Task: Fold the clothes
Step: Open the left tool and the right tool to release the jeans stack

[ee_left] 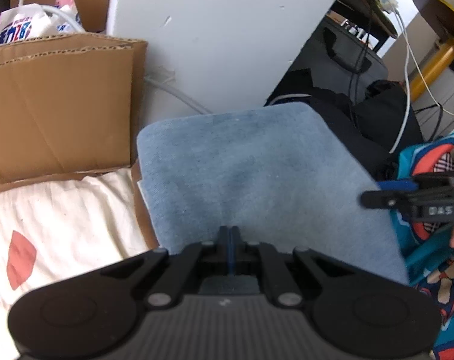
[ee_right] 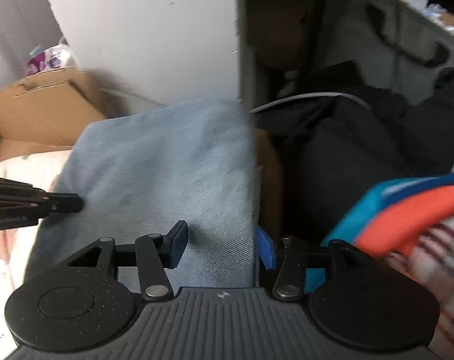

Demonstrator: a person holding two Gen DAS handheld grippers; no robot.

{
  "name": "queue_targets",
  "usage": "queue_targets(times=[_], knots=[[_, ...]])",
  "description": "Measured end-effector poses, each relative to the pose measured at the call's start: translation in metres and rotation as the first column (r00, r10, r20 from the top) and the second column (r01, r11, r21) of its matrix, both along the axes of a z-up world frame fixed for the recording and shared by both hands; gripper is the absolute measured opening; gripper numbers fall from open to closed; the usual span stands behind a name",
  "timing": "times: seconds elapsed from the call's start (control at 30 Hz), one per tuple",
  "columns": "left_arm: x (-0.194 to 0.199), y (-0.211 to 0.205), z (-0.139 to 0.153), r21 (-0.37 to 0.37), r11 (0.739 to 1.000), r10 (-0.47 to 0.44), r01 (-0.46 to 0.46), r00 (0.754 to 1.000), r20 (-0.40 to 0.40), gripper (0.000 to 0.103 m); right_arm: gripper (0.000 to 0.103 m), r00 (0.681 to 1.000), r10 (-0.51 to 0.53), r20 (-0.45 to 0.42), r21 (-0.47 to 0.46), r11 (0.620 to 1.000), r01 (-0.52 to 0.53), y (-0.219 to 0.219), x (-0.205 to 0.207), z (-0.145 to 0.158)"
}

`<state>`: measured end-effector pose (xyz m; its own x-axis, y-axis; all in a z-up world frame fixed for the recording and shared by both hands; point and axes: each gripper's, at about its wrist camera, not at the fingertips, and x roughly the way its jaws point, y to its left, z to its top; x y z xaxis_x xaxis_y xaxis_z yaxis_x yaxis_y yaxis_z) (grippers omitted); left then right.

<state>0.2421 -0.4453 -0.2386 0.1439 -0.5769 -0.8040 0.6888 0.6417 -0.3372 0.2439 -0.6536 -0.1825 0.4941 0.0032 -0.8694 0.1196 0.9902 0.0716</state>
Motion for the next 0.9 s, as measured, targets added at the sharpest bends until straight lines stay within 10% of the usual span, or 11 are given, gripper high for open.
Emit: queue_targets(times=[0.2,0.53,0.9], knots=[[-0.006,-0.007,-0.002,0.035,0.999,-0.025,0.023,0.999,0.043,0.003,0.055,0.99,0.087,0.11,-0.003,0.996,-0.088,0.013,-0.008,0.014],[-0.005,0.004,-0.01,0.007,1.0,-0.02,0.02,0.999,0.049,0.003,0.038,0.994,0.107,0.011,0.019,0.994,-0.108,0.033,0.015,-0.046],[-0.011,0.005,-0.011,0.006,1.0,-0.024,0.023,0.994,0.11,0.003,0.036,0.992,0.086,0.091,-0.031,0.996,-0.083,0.02,0.045,-0.032]])
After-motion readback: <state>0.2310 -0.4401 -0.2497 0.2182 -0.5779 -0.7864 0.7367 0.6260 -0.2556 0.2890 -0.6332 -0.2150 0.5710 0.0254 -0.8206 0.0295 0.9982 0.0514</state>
